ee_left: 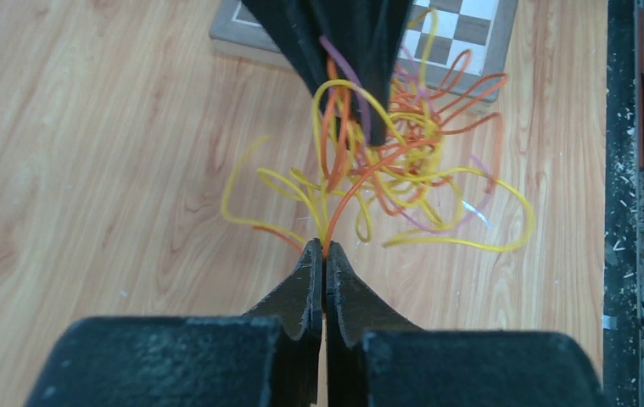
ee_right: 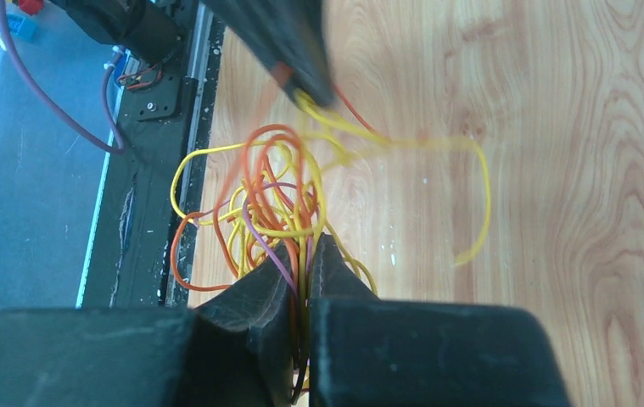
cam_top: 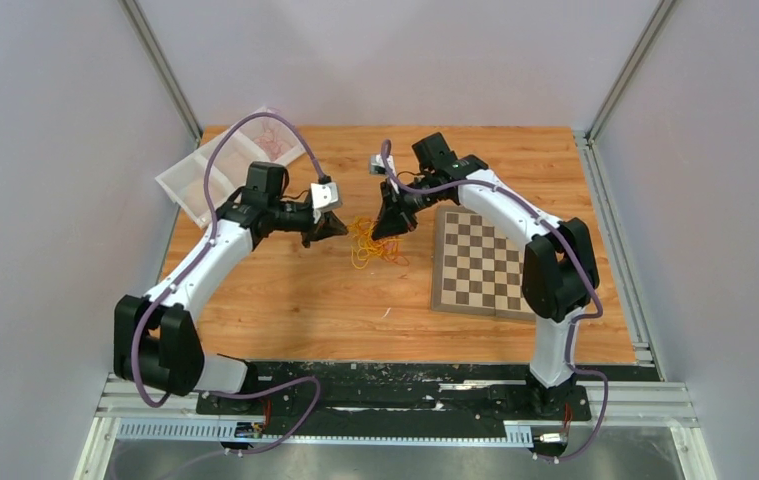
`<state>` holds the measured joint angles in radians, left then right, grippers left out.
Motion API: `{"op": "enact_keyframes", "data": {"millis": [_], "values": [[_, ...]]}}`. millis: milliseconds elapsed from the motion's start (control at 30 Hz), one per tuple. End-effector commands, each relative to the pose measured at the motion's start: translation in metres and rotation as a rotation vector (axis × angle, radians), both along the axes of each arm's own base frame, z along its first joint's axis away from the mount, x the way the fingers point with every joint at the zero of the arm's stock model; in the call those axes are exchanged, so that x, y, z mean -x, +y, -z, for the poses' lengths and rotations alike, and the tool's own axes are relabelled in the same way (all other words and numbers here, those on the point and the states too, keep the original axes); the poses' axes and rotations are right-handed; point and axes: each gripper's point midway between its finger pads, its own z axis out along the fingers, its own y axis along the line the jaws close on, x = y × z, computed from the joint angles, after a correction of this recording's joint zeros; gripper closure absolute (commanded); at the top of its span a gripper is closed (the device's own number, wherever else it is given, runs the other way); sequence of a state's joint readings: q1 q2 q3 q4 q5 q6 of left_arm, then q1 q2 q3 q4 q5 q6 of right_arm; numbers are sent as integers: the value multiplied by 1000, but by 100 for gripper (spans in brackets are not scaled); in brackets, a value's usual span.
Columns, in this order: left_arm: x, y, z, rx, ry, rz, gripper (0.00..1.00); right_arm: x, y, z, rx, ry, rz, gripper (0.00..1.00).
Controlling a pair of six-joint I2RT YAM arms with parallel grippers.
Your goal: Untangle the cables
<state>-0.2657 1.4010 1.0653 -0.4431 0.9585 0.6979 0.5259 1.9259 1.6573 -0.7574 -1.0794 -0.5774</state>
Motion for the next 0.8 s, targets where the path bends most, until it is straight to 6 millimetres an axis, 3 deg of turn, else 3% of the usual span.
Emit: {"op": "enact_keyframes", "data": {"millis": [0, 133, 233, 467, 600, 767], "values": [[13, 11, -42, 4, -150, -21, 100, -34, -11, 11, 14, 51, 92, 97], [20, 25, -73, 44, -177, -108, 100, -53, -22, 41, 97, 77, 170, 97], [11, 36, -102, 107, -181, -206, 100, -59, -26, 63, 160, 93, 207, 92], [-16, 72, -219, 352, -237, -462, 100, -70, -45, 119, 331, 90, 282, 87], [-21, 89, -268, 437, -286, -543, 100, -70, -59, 147, 419, 80, 300, 83], [-33, 129, -336, 588, -382, -704, 100, -66, -70, 162, 467, 85, 305, 78]]}}
